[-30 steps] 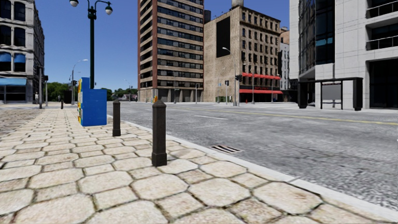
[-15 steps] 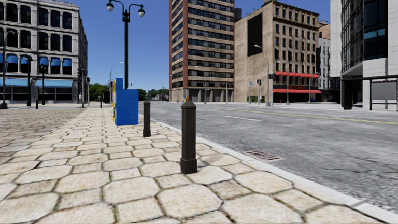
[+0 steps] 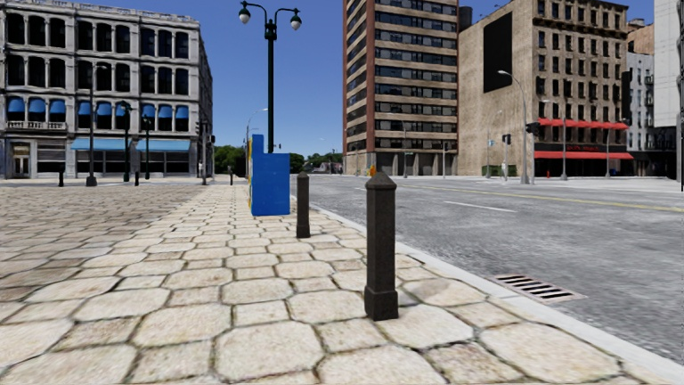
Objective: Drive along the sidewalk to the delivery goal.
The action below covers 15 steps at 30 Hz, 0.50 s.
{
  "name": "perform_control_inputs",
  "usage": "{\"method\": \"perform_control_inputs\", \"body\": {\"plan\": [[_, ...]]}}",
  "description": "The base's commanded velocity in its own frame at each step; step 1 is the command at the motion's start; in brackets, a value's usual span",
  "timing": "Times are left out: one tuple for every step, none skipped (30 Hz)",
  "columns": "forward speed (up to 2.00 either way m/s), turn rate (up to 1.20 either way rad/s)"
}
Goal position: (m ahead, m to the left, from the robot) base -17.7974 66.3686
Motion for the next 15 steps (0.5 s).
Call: {"method": "perform_control_inputs", "body": {"plan": [[0.68, 0.45], [0.68, 0.45], [0.68, 0.45], [0.68, 0.45], [0.68, 0.45], [0.68, 0.45], [0.68, 0.45], [0.68, 0.45], [0.68, 0.45], [0.68, 0.45], [0.69, 0.45], [0.69, 0.45], [0.69, 0.45], [0.7, 0.43], [0.72, 0.41]]}}
